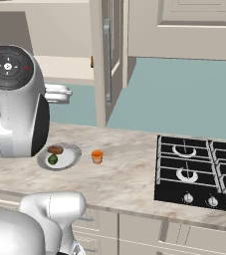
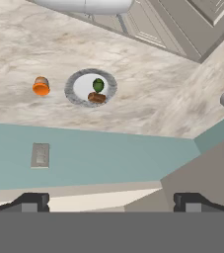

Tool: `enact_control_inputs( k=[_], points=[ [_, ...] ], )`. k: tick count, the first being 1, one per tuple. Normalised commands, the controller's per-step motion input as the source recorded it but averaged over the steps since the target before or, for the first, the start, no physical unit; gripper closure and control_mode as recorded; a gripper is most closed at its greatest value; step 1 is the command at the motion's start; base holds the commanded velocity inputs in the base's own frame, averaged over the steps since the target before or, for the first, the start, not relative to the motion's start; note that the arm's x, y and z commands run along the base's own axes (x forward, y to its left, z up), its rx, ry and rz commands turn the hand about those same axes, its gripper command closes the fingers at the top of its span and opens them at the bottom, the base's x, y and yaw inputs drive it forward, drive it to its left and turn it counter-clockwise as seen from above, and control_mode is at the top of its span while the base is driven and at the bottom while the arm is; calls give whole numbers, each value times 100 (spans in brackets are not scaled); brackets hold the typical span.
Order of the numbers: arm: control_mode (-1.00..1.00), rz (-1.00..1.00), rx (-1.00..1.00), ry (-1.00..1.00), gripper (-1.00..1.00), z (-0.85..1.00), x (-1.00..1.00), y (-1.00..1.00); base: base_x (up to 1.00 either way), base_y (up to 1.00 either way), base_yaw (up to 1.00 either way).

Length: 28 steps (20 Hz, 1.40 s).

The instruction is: Pick the avocado and bread from the counter and place them on the plate. Then pick the jam from the cabinet and place it next to the plate. Lastly close the cabinet door.

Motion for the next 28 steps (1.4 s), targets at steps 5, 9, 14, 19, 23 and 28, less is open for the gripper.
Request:
enact_control_inputs(
  k=[5,9,14,19,23,28],
  points=[
    [-100,0,12,0,-100,19,-30,-41,0,0,0],
    [-100,0,14,0,-100,10,-13,-42,0,0,0],
    [-100,0,9,0,-100,3,0,-36,0,0,0],
    [-100,0,9,0,-100,2,0,-37,0,0,0],
    [-100,0,6,0,-100,2,0,-35,0,0,0],
    [-100,0,3,0,-100,1,1,-32,0,0,0]
  ],
)
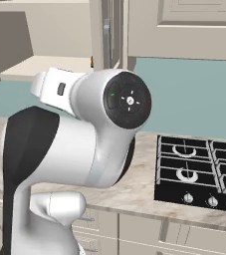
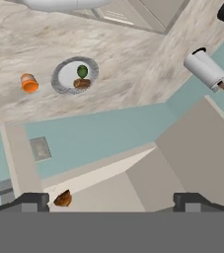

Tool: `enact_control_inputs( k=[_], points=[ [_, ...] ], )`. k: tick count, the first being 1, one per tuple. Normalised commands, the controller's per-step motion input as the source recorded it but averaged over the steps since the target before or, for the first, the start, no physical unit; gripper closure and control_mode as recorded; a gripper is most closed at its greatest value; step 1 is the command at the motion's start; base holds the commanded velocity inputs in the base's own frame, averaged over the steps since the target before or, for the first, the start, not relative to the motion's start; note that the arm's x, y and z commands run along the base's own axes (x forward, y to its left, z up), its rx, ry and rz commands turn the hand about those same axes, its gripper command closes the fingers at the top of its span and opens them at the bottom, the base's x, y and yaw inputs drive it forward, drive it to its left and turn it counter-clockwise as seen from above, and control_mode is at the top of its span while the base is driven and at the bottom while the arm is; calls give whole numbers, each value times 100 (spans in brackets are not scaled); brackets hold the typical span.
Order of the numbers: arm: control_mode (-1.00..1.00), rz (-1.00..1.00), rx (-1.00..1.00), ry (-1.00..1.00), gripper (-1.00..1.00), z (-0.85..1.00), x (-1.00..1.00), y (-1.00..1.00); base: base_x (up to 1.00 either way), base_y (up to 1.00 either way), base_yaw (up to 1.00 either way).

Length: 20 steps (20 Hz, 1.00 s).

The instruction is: Pick the avocado and bread from the counter and place them on the plate. Then pick the jam from the cabinet and place it next to the plate. Lastly close the cabinet door.

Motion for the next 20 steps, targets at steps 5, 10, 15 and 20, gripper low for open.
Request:
enact_control_inputs(
  k=[5,10,15,20],
  points=[
    [-100,0,2,0,-100,0,10,-25,0,0,0],
    [-100,0,0,0,-100,0,21,-21,0,0,0],
    [-100,0,0,0,-100,0,24,-26,0,0,0],
    [-100,0,0,0,-100,0,24,-30,0,0,0]
  ],
)
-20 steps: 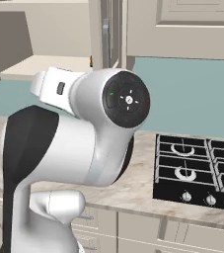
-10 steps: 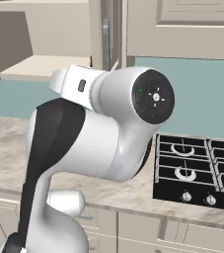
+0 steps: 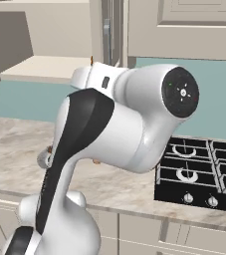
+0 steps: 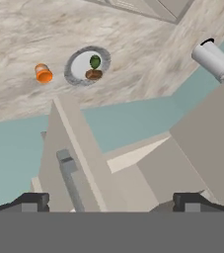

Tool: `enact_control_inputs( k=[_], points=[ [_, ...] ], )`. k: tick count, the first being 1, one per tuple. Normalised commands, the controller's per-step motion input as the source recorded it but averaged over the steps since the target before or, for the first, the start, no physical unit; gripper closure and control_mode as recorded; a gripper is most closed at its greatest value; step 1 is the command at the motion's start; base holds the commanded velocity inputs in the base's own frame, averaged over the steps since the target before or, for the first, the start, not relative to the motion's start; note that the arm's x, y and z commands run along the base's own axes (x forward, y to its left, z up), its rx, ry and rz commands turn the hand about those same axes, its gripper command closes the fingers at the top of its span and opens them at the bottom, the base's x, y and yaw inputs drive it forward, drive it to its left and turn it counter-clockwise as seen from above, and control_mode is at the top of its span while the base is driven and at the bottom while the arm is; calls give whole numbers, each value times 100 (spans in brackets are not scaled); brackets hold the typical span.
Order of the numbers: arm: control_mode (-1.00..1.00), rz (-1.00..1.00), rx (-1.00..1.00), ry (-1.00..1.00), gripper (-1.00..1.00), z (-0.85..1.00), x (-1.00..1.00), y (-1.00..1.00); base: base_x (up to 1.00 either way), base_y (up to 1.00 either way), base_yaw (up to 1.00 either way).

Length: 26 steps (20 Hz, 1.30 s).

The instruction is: Pick the avocado and bread from the counter and place them on the plate. Then pick the jam from the cabinet and place it next to the plate. Lastly close the cabinet door.

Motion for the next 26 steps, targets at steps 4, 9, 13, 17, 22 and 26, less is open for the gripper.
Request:
enact_control_inputs(
  k=[4,9,13,17,22,26],
  points=[
    [-100,0,0,0,-100,0,28,-27,0,0,0],
    [-100,0,0,0,-100,0,35,-8,0,0,0],
    [-100,0,1,0,-100,0,36,-5,0,0,0],
    [-100,0,1,0,-100,0,34,-7,0,0,0],
    [-100,0,1,0,-100,0,33,-4,0,0,0],
    [-100,0,1,0,-100,0,21,0,0,0,0]
  ],
)
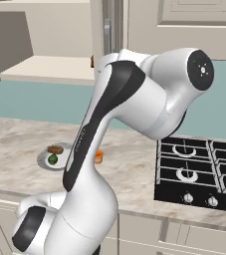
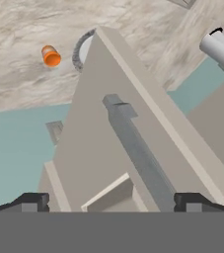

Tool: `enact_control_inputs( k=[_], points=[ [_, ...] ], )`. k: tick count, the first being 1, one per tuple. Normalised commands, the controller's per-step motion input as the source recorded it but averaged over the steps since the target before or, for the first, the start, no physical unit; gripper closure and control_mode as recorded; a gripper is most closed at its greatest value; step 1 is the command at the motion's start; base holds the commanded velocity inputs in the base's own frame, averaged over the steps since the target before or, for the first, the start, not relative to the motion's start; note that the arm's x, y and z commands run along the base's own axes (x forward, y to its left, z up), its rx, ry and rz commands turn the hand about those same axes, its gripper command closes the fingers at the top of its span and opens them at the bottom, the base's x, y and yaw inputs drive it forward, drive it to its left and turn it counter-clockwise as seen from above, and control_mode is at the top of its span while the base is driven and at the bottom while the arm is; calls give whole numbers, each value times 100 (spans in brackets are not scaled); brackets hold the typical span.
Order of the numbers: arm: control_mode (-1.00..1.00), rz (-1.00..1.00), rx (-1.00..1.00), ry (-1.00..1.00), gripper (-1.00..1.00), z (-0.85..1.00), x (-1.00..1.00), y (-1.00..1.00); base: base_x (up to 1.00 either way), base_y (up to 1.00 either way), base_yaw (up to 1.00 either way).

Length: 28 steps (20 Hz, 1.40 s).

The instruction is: Pick the avocado and bread from the counter and place them on the plate. Then pick the jam from the cabinet and place it next to the plate. Lastly close the cabinet door.

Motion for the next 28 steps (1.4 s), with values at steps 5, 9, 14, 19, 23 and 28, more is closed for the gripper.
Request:
enact_control_inputs(
  k=[5,9,14,19,23,28],
  points=[
    [-100,0,1,0,-100,0,13,0,0,0,0],
    [-100,1,2,0,-100,0,4,5,0,0,0],
    [-100,2,0,0,-100,0,0,25,0,0,0],
    [-100,1,0,0,-100,0,0,28,0,0,0],
    [-100,0,0,0,-100,0,0,25,0,0,0],
    [-100,0,0,0,-100,0,0,20,0,0,0]
  ],
)
